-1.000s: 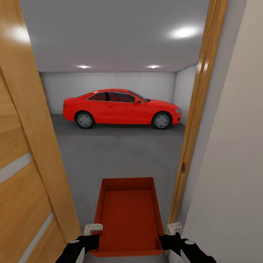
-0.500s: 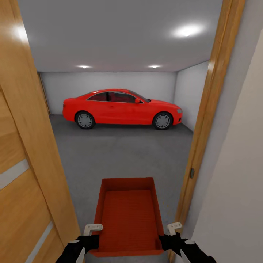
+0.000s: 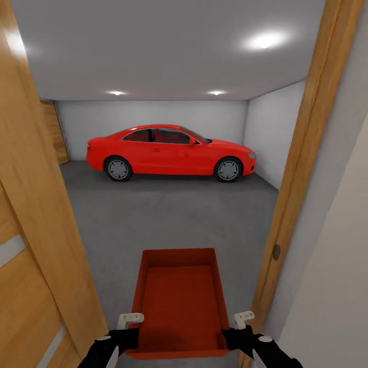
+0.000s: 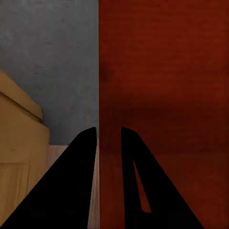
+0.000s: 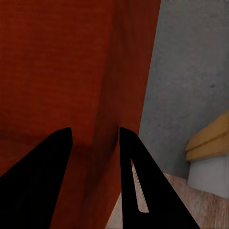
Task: Move the two storage containers from the living room to the garage. In the garage, place one container on the floor and stack the other container on top of it (either order is fine).
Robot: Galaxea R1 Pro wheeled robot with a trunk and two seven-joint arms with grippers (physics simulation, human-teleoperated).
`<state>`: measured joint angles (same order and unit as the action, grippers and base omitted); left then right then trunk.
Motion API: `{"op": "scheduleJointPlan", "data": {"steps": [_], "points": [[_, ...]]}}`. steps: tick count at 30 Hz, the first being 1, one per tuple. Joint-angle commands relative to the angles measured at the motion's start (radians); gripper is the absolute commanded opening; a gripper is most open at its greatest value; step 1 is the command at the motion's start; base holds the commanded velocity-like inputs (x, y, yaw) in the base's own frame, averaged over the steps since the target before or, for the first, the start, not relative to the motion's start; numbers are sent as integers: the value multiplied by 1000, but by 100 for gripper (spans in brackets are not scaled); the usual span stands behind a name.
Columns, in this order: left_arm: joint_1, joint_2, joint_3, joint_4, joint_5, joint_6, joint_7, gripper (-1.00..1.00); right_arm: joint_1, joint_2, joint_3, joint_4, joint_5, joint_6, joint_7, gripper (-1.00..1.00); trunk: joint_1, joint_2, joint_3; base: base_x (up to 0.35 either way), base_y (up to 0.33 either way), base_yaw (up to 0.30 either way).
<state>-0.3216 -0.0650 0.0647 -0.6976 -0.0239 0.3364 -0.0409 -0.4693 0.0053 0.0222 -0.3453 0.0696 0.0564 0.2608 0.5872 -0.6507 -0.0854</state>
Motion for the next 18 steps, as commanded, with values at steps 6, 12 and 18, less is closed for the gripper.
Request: {"op": "scheduleJointPlan", "data": {"steps": [6,12,18], "points": [[-1,19,9,0,-27,6,19,-100,0,-1,21,-4,-10,-35,86,-100,1,-1,-2,201,0,0],[-1,18,9,0,-27,6,19,-100,0,-1,21,-4,-10,-35,94,-100,1,-1,-2,13,0,0],[-1,19,9,0,-27,6,19,-100,0,-1,21,-4,-10,-35,91,-100,1,-1,-2,0,0,0]]}}
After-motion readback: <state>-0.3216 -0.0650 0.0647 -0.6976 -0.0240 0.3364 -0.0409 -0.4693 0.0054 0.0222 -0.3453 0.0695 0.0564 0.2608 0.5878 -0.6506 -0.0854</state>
